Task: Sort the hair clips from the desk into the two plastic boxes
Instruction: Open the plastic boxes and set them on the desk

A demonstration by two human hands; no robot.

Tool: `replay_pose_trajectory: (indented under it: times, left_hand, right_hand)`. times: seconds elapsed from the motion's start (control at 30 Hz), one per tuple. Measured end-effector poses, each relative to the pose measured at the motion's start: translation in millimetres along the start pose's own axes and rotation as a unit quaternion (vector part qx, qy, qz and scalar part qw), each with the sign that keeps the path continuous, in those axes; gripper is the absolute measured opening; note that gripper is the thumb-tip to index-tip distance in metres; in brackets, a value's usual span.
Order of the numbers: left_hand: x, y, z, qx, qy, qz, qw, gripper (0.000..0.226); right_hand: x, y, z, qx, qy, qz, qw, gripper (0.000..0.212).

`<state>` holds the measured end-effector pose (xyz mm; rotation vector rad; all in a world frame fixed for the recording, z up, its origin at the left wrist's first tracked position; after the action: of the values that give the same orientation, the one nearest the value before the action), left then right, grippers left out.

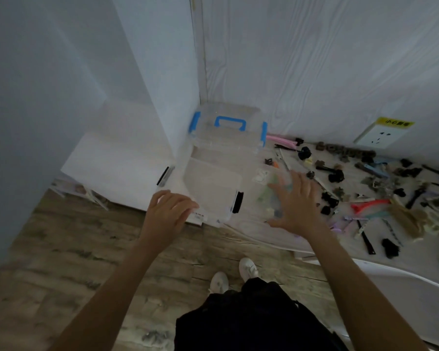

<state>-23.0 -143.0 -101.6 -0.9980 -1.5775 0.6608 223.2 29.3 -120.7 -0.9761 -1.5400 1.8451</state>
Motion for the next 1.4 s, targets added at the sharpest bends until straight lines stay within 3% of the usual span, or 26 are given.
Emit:
replay_pose_trajectory:
  times: [0.17,0.27,0.4,0.5,0.73,0.87,1.0,1.13,1.2,1.27,1.4]
  left_hand:
    - [-4,-6,-5,0.01,-0.01,-0.016,1.0,0.022]
    - [-4,-2,-7,-0.001,-0.025,-0.009,1.0,0.015]
    - [3,7,-13,-0.005,-0.039,0.003,0.999,0.015]
    - [6,17,-17,-0.018,-0.053,0.02,0.998,0.012]
    - [19,33,-23,-0.063,-0.062,0.06,0.994,0.012]
    - [21,44,-24,-0.091,-0.08,0.089,0.989,0.012]
    - [24,67,-24,-0.132,-0.087,0.146,0.977,0.015]
    - [40,63,-25,-0.168,-0.09,0.156,0.969,0.033]
    - [55,48,-23,-0.174,-0.117,0.109,0.972,0.043]
    - [75,38,-11,-0.166,-0.167,0.06,0.97,0.046]
    - [111,44,20,-0.138,-0.265,0.039,0.953,0.048]
  right_hand:
    - [19,11,32,-0.012,-0.108,0.007,0.994,0.094]
    - [31,23,50,0.059,-0.14,0.014,0.988,0.087]
    - [37,29,39,0.219,-0.079,-0.041,0.972,0.049]
    - [31,36,21,0.166,-0.044,-0.068,0.983,0.031]
    - [33,47,21,0.061,-0.131,0.017,0.989,0.062]
    - [28,48,-5,0.051,-0.077,0.039,0.995,0.043]
    - [37,17,-20,0.148,-0.059,-0.044,0.986,0.036]
    - [68,-39,-11,0.204,-0.059,-0.174,0.962,0.031]
    - [89,-53,0,0.273,-0.039,-0.151,0.949,0.034]
    - [113,-51,8,0.359,0.04,-0.092,0.928,0.042]
    - [139,-39,8,0.509,0.178,-0.051,0.841,0.054]
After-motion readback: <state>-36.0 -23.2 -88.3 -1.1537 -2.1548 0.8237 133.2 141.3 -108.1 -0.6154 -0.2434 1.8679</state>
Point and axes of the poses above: each hand's wrist, its own x-axis towards the middle knuckle, its own y-axis out of the palm, z = x × y, the point moved 4 cm from there along x, towards the middle knuckle, and after that the axes turned 1 degree about -x, right-handed, at the moved point
